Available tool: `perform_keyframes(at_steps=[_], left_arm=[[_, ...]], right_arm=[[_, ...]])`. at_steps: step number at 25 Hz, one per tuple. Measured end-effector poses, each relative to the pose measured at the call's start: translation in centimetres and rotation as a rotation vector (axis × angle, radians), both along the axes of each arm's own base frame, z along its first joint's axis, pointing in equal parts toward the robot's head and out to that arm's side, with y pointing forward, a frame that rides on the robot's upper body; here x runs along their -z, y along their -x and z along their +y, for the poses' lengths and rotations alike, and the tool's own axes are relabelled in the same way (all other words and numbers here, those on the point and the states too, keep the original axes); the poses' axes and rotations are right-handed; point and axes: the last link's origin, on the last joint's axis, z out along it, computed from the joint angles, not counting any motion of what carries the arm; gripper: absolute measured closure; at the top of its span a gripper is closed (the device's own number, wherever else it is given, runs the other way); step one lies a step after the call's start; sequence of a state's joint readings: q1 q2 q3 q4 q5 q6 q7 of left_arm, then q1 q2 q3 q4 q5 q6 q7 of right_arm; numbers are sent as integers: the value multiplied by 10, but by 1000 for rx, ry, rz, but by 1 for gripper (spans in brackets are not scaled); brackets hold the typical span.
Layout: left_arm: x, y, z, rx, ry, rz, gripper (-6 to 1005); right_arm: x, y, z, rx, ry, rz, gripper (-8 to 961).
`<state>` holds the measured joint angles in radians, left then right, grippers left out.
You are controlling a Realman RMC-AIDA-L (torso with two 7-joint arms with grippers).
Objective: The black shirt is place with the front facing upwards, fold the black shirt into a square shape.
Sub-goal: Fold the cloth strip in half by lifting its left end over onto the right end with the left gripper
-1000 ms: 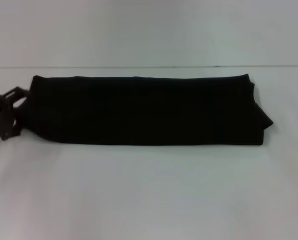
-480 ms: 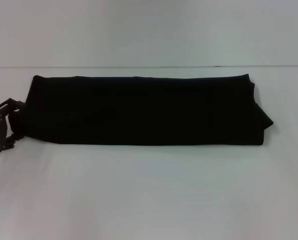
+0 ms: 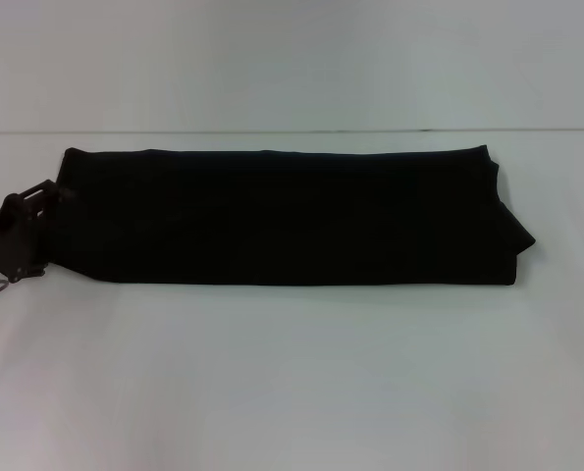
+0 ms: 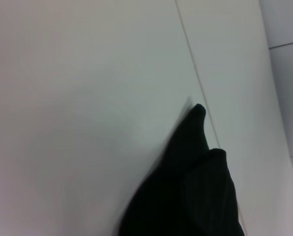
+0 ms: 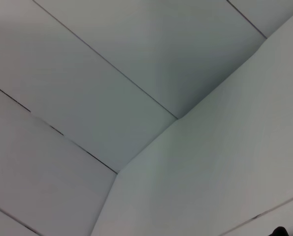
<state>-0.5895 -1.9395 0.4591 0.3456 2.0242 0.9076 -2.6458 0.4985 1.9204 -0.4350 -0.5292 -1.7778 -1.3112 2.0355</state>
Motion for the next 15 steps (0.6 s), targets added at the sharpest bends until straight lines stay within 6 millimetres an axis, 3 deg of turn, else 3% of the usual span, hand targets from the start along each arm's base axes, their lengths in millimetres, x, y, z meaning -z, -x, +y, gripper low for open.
perform_keyframes(at_steps=[7, 15], left_arm=[[0, -1, -2, 22, 32, 20, 74], [2, -4, 0, 41, 50, 43, 354]], right_arm=[[0, -3, -3, 8, -2, 4, 8], [0, -4, -4, 11, -3, 5, 8]])
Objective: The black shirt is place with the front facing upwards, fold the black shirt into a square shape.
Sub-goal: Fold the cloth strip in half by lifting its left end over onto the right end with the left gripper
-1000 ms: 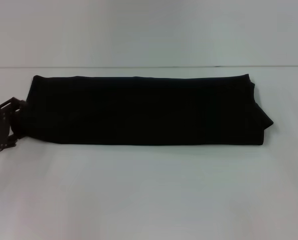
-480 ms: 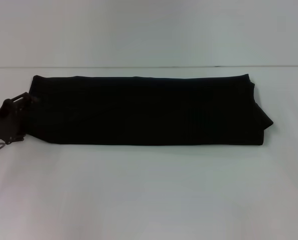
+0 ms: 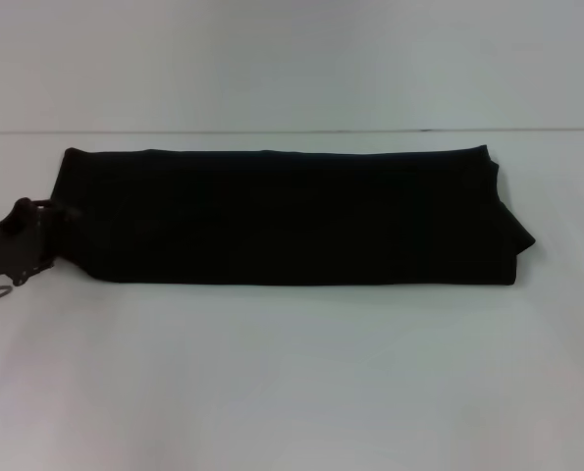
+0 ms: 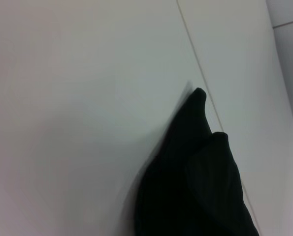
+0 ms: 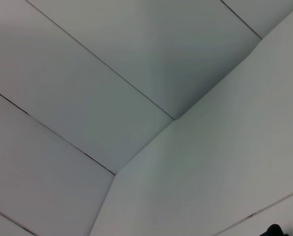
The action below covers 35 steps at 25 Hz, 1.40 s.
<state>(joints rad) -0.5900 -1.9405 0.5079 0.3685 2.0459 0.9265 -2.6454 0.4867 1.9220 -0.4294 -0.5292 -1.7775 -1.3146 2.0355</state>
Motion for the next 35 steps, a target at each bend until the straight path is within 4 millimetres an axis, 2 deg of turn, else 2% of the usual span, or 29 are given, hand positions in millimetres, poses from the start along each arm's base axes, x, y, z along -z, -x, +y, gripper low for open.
perform_keyframes(at_steps=[5, 10, 16, 24, 30, 31, 34, 35], left_arm=[[1, -6, 1, 65, 5, 28, 488], [4, -21, 4, 204, -9, 76, 684], [-1, -8, -3, 171, -48, 108, 956], [-14, 22, -20, 58, -117, 123, 965], [-23, 43, -37, -17, -163, 122, 962], [-26, 51, -45, -49, -188, 118, 961], [-25, 49, -46, -26, -185, 120, 960], [-24, 43, -44, 15, -175, 121, 959]], right_arm=[[-1, -1, -1, 3, 0, -1, 8], [-3, -2, -1, 8, -1, -1, 8], [-4, -5, -2, 18, -2, 0, 9], [-1, -11, -3, 52, 0, -1, 9], [-2, -13, -2, 67, -3, -4, 9], [-2, -13, -2, 67, -3, -4, 9], [-2, -12, 0, 65, -3, -3, 9], [-2, -12, 0, 64, -2, -2, 9]])
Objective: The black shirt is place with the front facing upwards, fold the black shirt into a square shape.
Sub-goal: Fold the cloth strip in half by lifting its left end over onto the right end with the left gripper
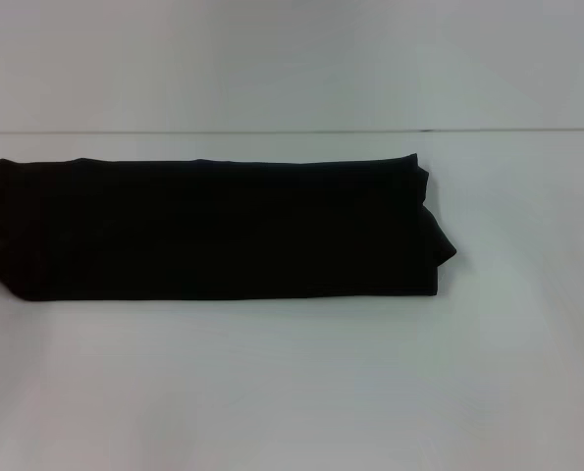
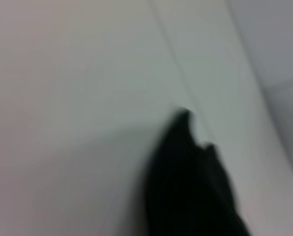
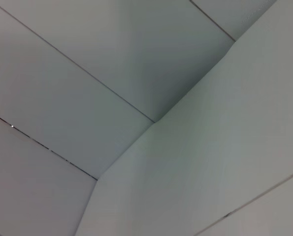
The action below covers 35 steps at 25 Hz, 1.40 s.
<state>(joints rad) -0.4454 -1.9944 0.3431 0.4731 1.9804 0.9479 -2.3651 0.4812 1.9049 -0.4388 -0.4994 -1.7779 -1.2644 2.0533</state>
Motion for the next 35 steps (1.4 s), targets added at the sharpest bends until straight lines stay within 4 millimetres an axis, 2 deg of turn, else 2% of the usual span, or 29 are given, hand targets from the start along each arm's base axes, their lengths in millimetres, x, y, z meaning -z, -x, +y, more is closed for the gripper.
perform_keyframes(at_steps=[7, 8, 9, 12, 16, 19, 20, 21, 22, 23, 26, 28, 30, 35], left_arm=[[1, -50, 27, 228, 28, -56, 955], [1, -71, 38, 308, 35, -83, 955], [1, -71, 38, 308, 35, -83, 954], [4, -102, 53, 413, 53, -98, 953], [22, -148, 70, 543, 114, -93, 953], [44, -180, 79, 623, 174, -77, 954], [62, -201, 83, 673, 218, -53, 954], [62, -201, 83, 673, 218, -53, 954], [83, -219, 84, 713, 262, -19, 954], [91, -225, 85, 725, 278, -5, 945], [137, -250, 85, 768, 387, 85, 919], [164, -260, 81, 792, 460, 143, 901], [182, -268, 76, 827, 515, 192, 884], [193, -269, 62, 950, 571, 245, 840]], right_arm=[[2, 0, 0, -1, 4, 3, 9], [2, 0, -1, 0, 5, 2, 9], [2, 0, -1, -1, 5, 2, 9], [3, 0, -2, -4, 8, 3, 9], [4, 0, -2, -6, 9, 5, 9], [5, 0, -2, -6, 10, 6, 9], [5, 0, -2, -6, 10, 6, 9], [5, 1, -2, -8, 10, 6, 9], [5, 1, -2, -8, 10, 6, 9], [6, 2, -1, -8, 10, 7, 9], [8, 2, -1, -7, 11, 8, 8], [9, 2, -1, -7, 15, 9, 10], [11, 2, -1, -6, 21, 9, 11], [12, 2, 0, -6, 24, 8, 15]])
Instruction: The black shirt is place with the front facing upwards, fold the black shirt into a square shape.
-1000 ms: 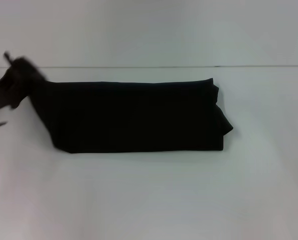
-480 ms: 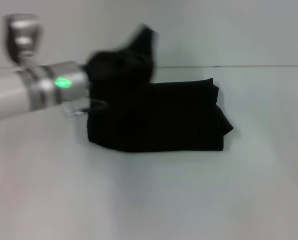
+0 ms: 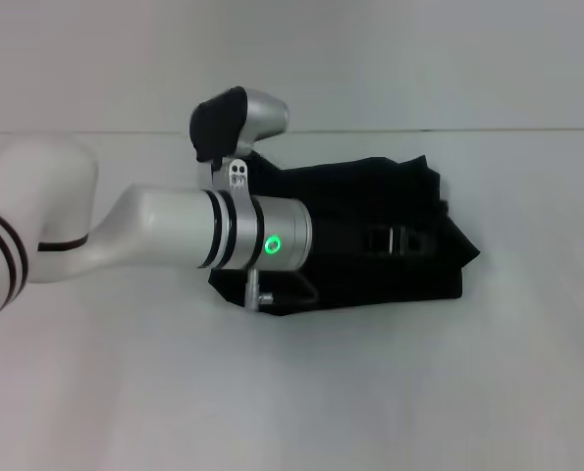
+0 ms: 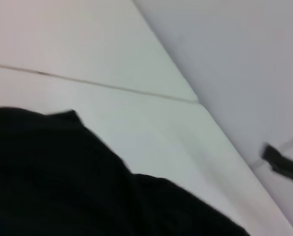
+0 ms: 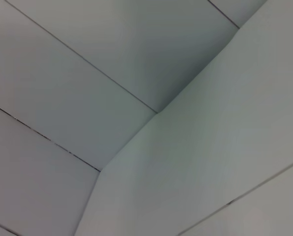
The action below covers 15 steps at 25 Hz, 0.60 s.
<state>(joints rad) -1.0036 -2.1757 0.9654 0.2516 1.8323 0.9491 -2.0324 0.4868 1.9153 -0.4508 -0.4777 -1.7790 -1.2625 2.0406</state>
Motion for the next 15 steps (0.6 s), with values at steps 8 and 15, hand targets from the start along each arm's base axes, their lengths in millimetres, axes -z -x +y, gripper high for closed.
perform_keyframes(at_steps=[8, 15], left_arm=[[-43, -1, -20, 188, 77, -106, 707], [-125, 68, -19, -133, -37, -328, 428]], right_arm=[[2, 1, 3, 0, 43, -26, 22], [4, 18, 14, -49, 195, -93, 28]])
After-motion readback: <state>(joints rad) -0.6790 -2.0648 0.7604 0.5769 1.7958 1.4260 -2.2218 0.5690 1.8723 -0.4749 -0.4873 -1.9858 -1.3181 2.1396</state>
